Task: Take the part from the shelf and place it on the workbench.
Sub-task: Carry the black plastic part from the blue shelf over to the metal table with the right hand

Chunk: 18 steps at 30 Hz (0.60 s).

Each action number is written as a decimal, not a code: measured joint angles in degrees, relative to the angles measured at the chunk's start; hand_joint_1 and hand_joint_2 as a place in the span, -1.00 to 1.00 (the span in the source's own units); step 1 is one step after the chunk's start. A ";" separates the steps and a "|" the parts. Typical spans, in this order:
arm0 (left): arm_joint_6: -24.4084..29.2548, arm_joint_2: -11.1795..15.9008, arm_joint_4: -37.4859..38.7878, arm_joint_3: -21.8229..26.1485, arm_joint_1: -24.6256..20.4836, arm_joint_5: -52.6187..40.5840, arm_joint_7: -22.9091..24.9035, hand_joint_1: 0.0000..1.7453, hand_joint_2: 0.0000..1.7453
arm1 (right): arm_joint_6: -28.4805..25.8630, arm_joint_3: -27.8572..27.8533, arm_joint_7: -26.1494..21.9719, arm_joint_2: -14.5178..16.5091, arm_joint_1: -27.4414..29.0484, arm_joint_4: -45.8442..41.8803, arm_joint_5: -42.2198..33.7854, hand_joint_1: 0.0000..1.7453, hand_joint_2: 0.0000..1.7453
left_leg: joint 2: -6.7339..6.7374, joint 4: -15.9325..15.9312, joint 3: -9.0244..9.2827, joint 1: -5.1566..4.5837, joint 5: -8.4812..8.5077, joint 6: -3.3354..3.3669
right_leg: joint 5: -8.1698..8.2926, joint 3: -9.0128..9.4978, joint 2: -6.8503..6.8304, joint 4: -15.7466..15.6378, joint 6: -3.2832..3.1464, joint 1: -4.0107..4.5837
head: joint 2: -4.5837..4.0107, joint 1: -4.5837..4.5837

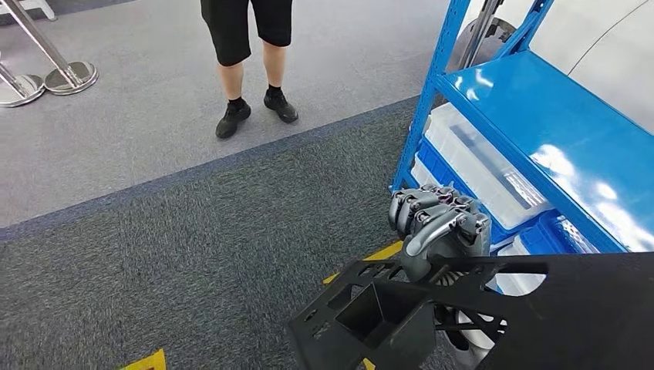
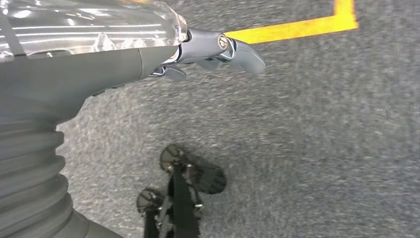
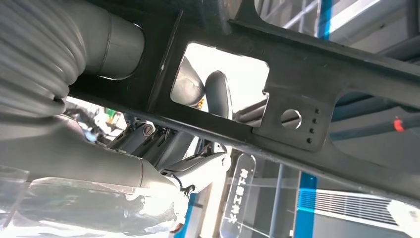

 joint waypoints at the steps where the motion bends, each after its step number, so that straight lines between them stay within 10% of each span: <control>1: 0.02 -0.03 0.01 0.00 0.15 0.00 0.04 -1.00 1.00 | -0.07 0.00 -0.05 0.04 -0.07 0.08 0.00 0.96 1.00 | 0.48 0.22 -0.27 0.00 -0.15 -0.30 | 0.20 0.09 -0.75 -0.29 -0.35 -0.02 | 0.00 0.00; 5: 0.03 -0.15 -0.01 -0.01 -0.10 -0.08 0.16 -1.00 1.00 | -0.53 0.00 -0.14 0.22 0.02 0.27 -0.11 0.96 1.00 | 6.88 11.01 -5.11 -0.23 -6.24 -0.85 | 0.63 0.32 -4.36 -1.00 -1.53 0.39 | 0.00 -0.04; 8: 0.09 -0.22 0.01 -0.02 -0.05 -0.31 0.34 -1.00 1.00 | -0.64 0.00 -0.18 0.22 0.36 0.37 -0.39 0.96 1.00 | 7.88 17.04 -7.15 -0.05 -8.05 -1.12 | 0.54 0.24 -7.06 -0.94 -1.61 0.75 | 0.00 -0.04; 12: 0.42 -0.23 -0.01 -0.01 -0.18 -0.45 0.58 -1.00 1.00 | -0.51 0.00 -0.20 0.21 0.36 0.44 -1.12 0.96 1.00 | 11.72 3.00 1.10 -0.56 -2.71 -0.52 | -0.05 0.40 -9.79 -0.50 -0.95 1.17 | 0.00 -0.03; 15: 0.33 -0.21 -0.01 -0.02 -0.27 -0.53 0.56 -1.00 1.00 | -0.43 0.00 -0.20 0.18 0.15 0.50 -1.43 0.96 1.00 | 11.76 0.54 1.84 -1.03 -2.74 0.71 | -0.39 0.48 -11.70 -0.31 -0.16 1.49 | 0.00 -0.02; 18: 0.08 -0.21 -0.01 -0.01 -0.07 -0.60 0.46 -1.00 1.00 | -0.39 0.00 -0.21 0.18 -0.07 0.47 -1.60 0.96 1.00 | 9.81 0.02 1.91 -0.81 -2.30 1.70 | -2.74 -0.51 -8.32 2.65 0.64 0.90 | 0.00 -0.03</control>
